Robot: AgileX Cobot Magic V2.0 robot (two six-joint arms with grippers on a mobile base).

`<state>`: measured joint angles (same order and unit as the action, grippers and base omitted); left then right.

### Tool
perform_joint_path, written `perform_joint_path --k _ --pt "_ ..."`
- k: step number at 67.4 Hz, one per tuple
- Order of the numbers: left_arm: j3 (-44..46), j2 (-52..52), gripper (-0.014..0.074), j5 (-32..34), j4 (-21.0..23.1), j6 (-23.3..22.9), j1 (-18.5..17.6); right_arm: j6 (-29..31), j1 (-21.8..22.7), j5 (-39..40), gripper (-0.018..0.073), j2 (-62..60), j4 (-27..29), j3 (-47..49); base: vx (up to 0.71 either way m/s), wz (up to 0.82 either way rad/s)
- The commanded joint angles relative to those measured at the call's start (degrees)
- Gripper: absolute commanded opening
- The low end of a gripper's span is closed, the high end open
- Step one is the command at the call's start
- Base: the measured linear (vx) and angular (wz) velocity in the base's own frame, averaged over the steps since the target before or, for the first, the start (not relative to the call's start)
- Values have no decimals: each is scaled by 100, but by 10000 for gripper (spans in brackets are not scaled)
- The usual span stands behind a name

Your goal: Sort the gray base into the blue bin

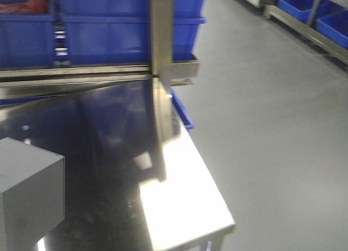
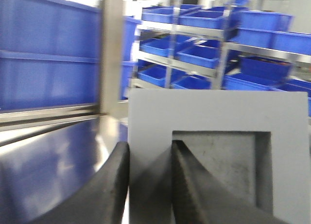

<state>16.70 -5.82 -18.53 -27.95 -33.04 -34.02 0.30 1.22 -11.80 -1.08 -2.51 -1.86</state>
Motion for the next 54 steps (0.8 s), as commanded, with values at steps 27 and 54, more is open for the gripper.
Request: perform_joint_path --k 27,54 --pt "171 -63 -8 589 -38 -30 -42 39 40 455 -5 -41 -49 -26 -8 -74" --pt "171 -63 -8 589 -38 -30 -42 39 40 449 -5 -41 -49 -26 -4 -81"
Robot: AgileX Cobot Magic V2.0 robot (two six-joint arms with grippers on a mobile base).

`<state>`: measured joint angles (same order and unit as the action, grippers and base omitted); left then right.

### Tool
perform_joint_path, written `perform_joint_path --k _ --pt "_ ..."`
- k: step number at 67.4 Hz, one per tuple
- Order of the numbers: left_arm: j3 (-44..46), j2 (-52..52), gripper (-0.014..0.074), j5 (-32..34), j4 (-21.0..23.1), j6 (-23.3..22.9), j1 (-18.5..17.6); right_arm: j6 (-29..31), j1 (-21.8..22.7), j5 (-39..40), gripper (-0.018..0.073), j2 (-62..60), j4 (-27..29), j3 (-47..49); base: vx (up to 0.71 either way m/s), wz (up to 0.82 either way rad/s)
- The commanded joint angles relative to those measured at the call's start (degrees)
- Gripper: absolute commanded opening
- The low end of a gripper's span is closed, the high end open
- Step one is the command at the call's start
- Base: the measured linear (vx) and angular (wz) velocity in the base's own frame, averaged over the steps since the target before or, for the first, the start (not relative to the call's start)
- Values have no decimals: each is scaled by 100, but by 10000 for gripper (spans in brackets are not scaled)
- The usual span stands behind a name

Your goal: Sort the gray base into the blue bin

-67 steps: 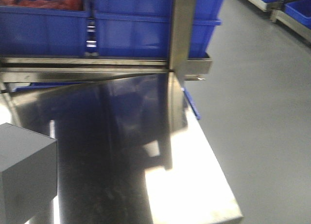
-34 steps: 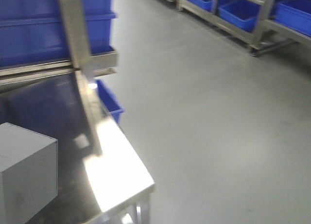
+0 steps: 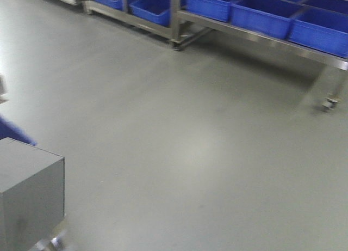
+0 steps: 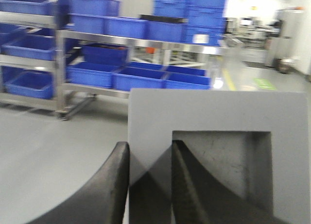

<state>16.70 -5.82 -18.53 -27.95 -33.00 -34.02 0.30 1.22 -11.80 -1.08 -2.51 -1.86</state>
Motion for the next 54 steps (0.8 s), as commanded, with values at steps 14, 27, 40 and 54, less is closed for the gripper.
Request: perform_joint_path --k 14,27,40,54 --pt "171 -63 -8 589 -38 -35 -42 39 40 449 -5 -41 -49 -26 3 -68" --pt "171 -63 -8 589 -38 -35 -42 39 40 449 -5 -41 -49 -26 8 -53" --pt "171 -63 -8 589 -38 -35 -42 39 40 454 -5 -41 -49 -26 10 -52" --pt "171 -63 -8 589 -38 -35 -42 39 40 454 -5 -41 -49 -26 11 -61"
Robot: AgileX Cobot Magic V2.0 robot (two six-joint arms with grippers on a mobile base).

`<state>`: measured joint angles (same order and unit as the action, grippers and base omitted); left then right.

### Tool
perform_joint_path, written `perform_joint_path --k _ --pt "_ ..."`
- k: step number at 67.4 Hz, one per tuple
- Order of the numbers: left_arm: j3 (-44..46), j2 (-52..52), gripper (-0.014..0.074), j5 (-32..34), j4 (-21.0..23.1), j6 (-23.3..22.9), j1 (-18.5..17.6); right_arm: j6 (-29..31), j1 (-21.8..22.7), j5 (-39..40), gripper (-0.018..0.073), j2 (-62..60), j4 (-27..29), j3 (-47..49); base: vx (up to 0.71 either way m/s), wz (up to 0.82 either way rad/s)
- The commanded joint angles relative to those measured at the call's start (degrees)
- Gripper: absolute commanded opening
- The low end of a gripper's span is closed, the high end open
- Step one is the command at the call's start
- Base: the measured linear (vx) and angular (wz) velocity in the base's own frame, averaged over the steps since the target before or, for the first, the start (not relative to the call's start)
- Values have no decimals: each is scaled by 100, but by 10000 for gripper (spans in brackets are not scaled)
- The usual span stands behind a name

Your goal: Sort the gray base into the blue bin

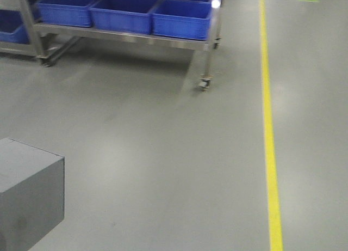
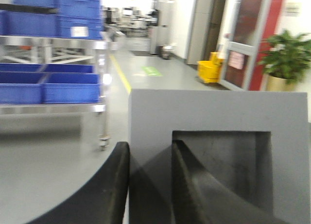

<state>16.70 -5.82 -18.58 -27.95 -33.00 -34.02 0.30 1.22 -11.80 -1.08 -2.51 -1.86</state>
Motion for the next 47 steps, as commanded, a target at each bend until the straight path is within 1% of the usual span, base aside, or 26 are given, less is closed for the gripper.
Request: perform_joint_path --k 1,16,27,37,47 --pt "171 -63 -8 594 -38 -35 -42 39 40 454 -5 -41 -49 -26 12 -62" --pt "171 -63 -8 594 -38 -35 -42 39 40 454 -5 -41 -49 -26 14 -57" --pt "171 -63 -8 594 -38 -35 -42 39 40 454 -5 -41 -49 -26 16 -44" --pt "171 -63 -8 594 -38 -35 -42 39 40 454 -5 -41 -49 -26 19 -28" --pt "171 -63 -8 594 -38 -35 -42 39 40 454 -5 -41 -49 -26 24 -9"
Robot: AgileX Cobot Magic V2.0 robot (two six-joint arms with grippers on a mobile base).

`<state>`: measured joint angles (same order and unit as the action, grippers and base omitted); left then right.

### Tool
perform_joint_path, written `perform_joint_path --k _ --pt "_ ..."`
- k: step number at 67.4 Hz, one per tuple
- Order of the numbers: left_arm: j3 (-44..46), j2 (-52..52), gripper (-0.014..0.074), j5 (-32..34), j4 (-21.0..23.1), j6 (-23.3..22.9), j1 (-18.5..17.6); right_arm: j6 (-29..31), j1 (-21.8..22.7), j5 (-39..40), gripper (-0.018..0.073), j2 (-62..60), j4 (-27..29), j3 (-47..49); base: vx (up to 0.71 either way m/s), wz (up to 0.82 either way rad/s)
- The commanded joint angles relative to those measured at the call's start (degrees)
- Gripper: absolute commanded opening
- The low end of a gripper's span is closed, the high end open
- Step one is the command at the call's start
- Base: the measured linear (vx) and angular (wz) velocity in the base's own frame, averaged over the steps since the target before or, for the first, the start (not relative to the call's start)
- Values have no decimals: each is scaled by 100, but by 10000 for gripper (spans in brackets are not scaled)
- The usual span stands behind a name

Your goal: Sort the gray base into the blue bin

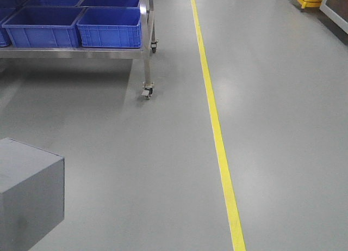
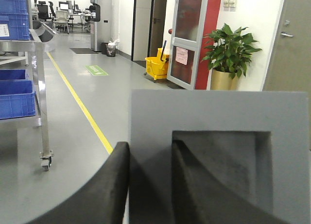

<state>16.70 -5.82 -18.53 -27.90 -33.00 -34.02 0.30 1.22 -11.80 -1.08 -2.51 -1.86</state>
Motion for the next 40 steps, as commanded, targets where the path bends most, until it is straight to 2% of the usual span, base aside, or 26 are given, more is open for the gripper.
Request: perform_joint_path --k 1,40 --pt "171 -63 -8 588 -43 -35 -42 39 40 454 -5 -41 -49 -26 29 1" --pt "171 -63 -8 588 -43 -35 -42 39 40 454 -5 -41 -49 -26 35 3"
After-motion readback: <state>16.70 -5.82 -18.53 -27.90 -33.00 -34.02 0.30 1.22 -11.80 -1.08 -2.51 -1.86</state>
